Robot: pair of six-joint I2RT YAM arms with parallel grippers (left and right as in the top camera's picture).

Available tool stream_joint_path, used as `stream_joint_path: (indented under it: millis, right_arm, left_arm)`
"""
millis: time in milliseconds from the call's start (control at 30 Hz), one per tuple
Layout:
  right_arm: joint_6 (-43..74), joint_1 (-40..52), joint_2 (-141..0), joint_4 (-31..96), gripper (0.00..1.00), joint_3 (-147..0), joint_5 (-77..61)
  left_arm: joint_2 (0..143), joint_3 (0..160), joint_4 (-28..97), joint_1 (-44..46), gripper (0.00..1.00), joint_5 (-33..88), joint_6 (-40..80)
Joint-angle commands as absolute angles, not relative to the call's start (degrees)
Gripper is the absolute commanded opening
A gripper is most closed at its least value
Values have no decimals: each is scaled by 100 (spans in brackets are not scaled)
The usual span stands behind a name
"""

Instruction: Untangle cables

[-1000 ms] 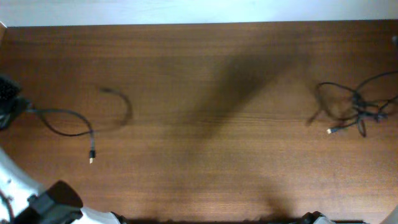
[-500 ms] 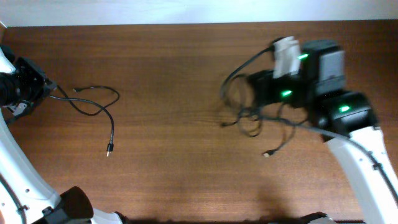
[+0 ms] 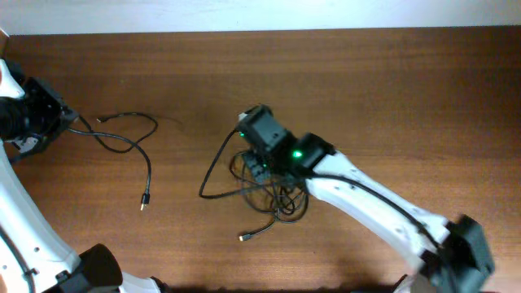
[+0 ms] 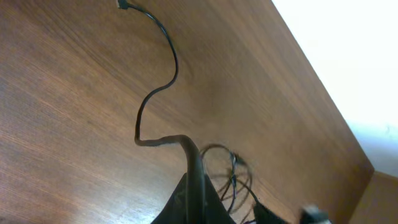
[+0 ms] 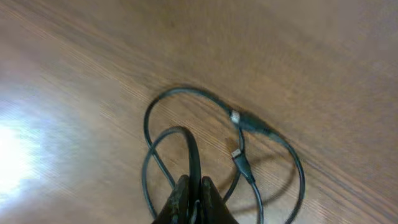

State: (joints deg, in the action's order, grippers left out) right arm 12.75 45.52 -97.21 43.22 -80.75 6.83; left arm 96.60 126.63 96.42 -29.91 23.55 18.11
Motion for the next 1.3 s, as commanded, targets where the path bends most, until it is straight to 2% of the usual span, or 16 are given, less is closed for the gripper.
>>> stream_joint_path:
  millis: [0,167,200,233,367,500,600,700,833,933,1033,1233,1267]
  right_arm:
    - [1133,4530,-10339,4034,4,-8029,888]
    - [792,4525,-10665,3483,4,-8029,919]
    - [773,4525,-10641,3393,40,-8044,980]
    - [773,4517,-10586,3404,99,-8106,1007]
    - [613,4486,-9802,3918,99,-8844,1459]
    - [600,4278,-8761,5564,99,-10020,1824]
    - [600,4029,-7940,6403,99,-10390,1831]
    - [602,3962,-7260,6849,99,-10390,1826]
    - [655,3964,-7019,7516,99,-10388,1826]
    - [757,3964,-7019,7828,99,-10388,1837]
    - [799,3962,-6941,7887,99,-10390,1962]
    - [797,3962,-6243,7881,99,-10422,2169]
    - [797,3962,-6136,7913,99,-10422,2169]
  left_arm:
    - [9601,12702,9605,-2781,0,2368,1697]
    - [9601,12702,9590,-2585,0,2248,1614]
    - [9601,12702,9588,-2580,0,2248,1614]
    - [9601,12702,9592,-2576,0,2248,1612]
    - [9601,12702,9572,-2545,0,2294,1549]
    - [9601,12702,9089,-1920,0,2314,1688]
    - [9603,12702,8134,-989,0,2329,2320]
    - [9625,12700,6469,287,0,2462,2759]
    - [9909,12700,4692,2016,0,1855,3262]
    - [10512,12700,3594,3057,0,1859,3520]
    - [11229,12700,3055,3734,0,1863,3774]
    - [12317,12700,2268,4414,0,2351,3927]
    - [12407,12700,2200,4499,8,2346,3924]
